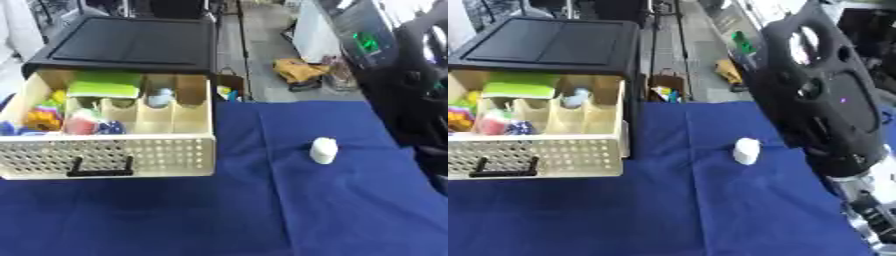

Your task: Pick up objects from table and place into drawer.

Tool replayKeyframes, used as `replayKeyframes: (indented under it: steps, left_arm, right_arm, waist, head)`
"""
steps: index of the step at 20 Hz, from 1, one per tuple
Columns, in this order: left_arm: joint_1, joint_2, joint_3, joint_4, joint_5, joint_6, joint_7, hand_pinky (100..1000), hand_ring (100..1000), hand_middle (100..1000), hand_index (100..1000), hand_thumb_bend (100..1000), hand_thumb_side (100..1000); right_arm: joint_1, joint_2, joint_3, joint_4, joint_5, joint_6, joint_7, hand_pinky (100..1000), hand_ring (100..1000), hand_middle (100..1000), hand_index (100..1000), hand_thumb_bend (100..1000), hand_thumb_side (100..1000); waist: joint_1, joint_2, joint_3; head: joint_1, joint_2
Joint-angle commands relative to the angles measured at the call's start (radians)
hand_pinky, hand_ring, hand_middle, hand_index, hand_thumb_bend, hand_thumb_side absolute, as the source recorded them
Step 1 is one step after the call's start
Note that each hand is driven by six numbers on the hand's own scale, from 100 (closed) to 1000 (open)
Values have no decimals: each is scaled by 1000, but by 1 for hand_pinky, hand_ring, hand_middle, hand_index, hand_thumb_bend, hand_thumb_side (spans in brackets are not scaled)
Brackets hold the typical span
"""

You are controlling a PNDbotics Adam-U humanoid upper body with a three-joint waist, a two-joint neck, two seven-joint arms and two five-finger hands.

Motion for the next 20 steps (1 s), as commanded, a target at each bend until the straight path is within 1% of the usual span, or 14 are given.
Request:
replayKeyframes:
  steps: [1, 6, 10, 14, 17, 20]
  left_arm:
    - [-16, 31, 6, -13, 10, 3, -1, 421, 545, 646, 820, 530, 1000]
    - [-20, 35, 6, -13, 21, 1, 0, 425, 546, 646, 821, 530, 1000]
    - [-24, 36, 4, -13, 28, 0, -3, 426, 547, 646, 821, 529, 1000]
    - [-27, 38, 3, -13, 34, -1, -5, 427, 547, 646, 821, 529, 1000]
    - [-29, 39, 4, -13, 37, 0, -5, 428, 547, 646, 821, 528, 1000]
    - [-30, 38, 4, -13, 38, 0, -6, 427, 547, 646, 820, 528, 1000]
  right_arm:
    - [-30, 33, 7, -17, -19, -10, 19, 118, 422, 259, 347, 100, 542]
    - [-26, 92, 21, -27, -50, -24, 48, 104, 410, 250, 337, 100, 543]
    - [-24, 123, 38, -21, -118, -33, 101, 100, 395, 237, 326, 100, 540]
    - [-19, 132, 56, -10, -196, -36, 163, 100, 388, 230, 319, 100, 537]
    - [-12, 133, 69, -1, -229, -37, 190, 100, 386, 228, 317, 100, 536]
    - [-6, 131, 80, 12, -240, -41, 204, 100, 387, 228, 318, 100, 536]
  waist:
    - [6, -23, 4]
    - [8, -29, 16]
    - [8, -31, 29]
    - [6, -32, 41]
    - [5, -33, 45]
    - [4, -31, 48]
  head:
    - [-7, 1]
    - [-16, 1]
    - [-24, 10]
    - [-27, 17]
    - [-25, 19]
    - [-23, 18]
